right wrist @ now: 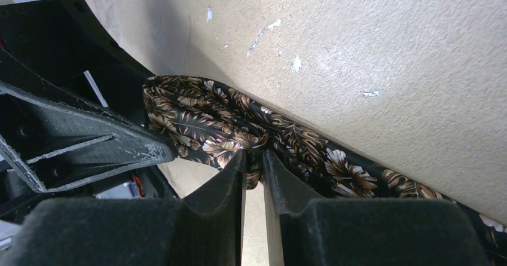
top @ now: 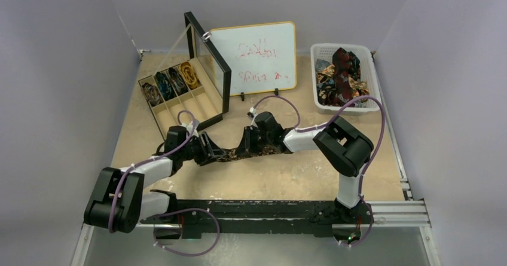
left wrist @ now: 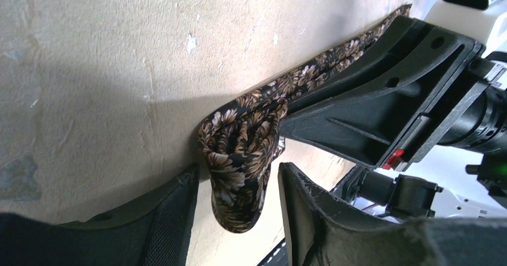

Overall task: Roll the ties
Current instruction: Roll the tie at the center of the board.

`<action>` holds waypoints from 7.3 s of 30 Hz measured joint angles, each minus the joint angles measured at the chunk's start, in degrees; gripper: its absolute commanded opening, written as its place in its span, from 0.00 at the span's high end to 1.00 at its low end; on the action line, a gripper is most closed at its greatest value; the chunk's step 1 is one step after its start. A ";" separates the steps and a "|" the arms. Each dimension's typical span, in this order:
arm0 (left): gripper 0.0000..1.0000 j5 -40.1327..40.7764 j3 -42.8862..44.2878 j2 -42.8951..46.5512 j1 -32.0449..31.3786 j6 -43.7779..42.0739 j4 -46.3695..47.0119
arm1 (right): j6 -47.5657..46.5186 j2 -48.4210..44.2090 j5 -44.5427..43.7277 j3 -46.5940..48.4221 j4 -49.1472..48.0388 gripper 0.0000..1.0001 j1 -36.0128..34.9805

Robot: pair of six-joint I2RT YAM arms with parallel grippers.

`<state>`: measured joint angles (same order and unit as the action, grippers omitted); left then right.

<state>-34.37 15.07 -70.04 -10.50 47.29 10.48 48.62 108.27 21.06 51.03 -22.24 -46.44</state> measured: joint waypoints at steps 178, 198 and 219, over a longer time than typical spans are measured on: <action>0.18 19.54 18.56 17.42 -1.14 -4.74 -38.60 | -63.28 -3.80 2.01 4.63 -2.62 0.01 -2.99; 0.22 15.67 17.81 17.11 -0.72 -4.98 -38.03 | -71.32 4.68 7.98 11.52 6.97 0.28 -2.19; 0.26 12.50 13.88 16.20 -0.70 -4.20 -35.01 | -69.26 -0.50 9.07 5.05 6.47 0.12 -2.69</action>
<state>-21.87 28.95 -53.84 -11.20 43.09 -24.53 -20.64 107.77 30.13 56.07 -15.77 -49.12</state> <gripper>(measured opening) 0.738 0.825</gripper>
